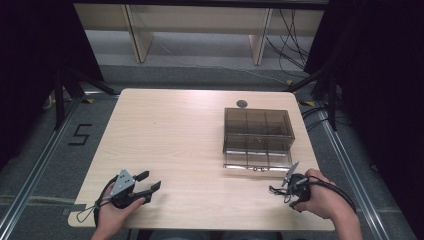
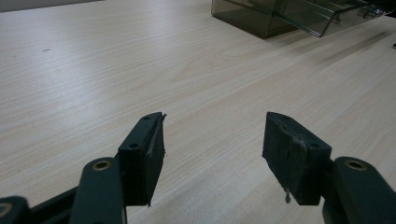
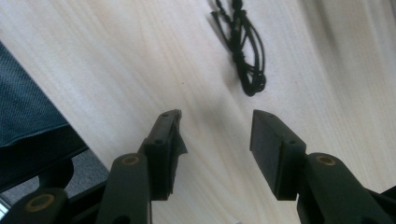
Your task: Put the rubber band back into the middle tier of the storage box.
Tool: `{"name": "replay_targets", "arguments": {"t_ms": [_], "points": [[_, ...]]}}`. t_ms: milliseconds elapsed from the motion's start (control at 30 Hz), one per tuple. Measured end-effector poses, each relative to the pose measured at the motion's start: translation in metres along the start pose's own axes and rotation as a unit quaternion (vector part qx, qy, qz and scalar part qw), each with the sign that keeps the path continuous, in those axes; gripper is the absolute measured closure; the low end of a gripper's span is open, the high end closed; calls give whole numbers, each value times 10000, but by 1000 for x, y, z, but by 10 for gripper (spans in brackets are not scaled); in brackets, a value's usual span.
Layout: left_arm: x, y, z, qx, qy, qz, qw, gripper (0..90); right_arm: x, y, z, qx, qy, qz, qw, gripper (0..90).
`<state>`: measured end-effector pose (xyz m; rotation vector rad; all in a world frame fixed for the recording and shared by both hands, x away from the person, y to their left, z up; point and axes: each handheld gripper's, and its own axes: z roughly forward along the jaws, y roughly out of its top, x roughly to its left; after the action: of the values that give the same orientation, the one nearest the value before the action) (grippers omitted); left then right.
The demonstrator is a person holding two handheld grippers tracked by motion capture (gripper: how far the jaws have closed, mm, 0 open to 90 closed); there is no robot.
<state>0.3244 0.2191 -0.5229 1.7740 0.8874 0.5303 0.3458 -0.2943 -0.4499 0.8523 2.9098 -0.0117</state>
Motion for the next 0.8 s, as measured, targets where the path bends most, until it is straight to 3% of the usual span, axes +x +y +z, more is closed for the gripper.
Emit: {"name": "replay_targets", "arguments": {"t_ms": [33, 233, 433, 467, 533, 567, 633, 800], "points": [[0, 0, 0, -4, -3, 3, 10000, 382, 0, 1, -1, 43, -16, 80, 10000, 533], [0, 0, 0, 4, -1, 16, 10000, 383, -9, 4, 1, -16, -35, -32, 10000, 522], [0, 0, 0, 34, 34, 60, 10000, 383, -12, 6, 1, -21, -76, 55, 10000, 517], [0, 0, 0, 45, 45, 47, 10000, 383, -13, 7, 1, -29, -40, -41, 10000, 517], [0, 0, 0, 4, 3, 11, 10000, 383, -12, 9, 2, -32, -41, 41, 10000, 517], [0, 0, 0, 2, 0, 12, 10000, 383, -14, 10, 4, -95, -11, -107, 9999, 517], [0, 0, 0, -1, -2, 11, 10000, 383, -12, 13, 5, -20, 61, 66, 10000, 520], [0, 0, 0, -6, -8, -7, 10000, 383, -16, 17, 10, -97, 214, -57, 9997, 552]]}}
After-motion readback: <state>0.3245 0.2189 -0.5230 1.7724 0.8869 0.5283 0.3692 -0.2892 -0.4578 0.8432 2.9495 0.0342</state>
